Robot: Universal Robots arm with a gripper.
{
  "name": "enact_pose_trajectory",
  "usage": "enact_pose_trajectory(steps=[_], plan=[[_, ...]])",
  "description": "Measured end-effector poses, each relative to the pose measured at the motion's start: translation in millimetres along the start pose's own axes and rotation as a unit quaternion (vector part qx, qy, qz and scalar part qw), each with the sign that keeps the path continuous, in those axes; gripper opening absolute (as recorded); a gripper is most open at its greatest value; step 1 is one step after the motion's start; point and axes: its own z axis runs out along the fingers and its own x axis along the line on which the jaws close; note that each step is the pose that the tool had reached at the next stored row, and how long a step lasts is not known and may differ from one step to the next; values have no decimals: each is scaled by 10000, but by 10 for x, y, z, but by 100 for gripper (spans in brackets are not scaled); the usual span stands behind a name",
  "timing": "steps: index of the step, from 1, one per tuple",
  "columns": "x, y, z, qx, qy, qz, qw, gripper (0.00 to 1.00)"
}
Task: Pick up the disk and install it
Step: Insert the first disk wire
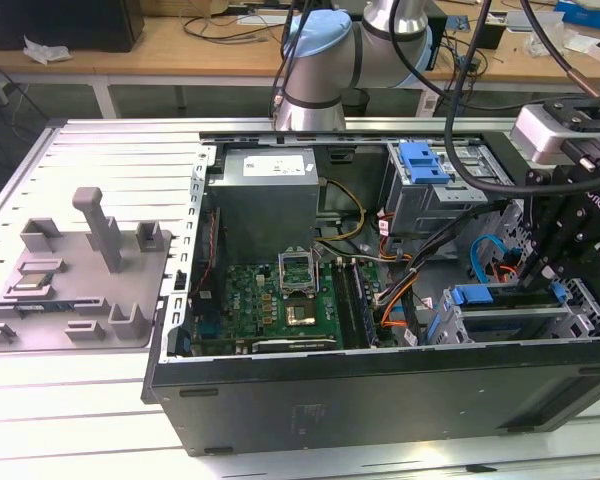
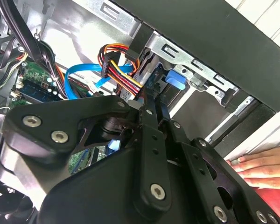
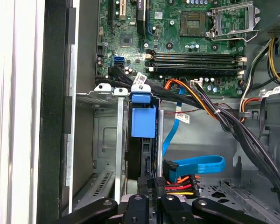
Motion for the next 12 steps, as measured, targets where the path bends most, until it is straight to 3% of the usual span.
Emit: enact_pose_trajectory(steps=[12], plan=[[-1, -1, 23, 0, 0, 0, 10000, 16]])
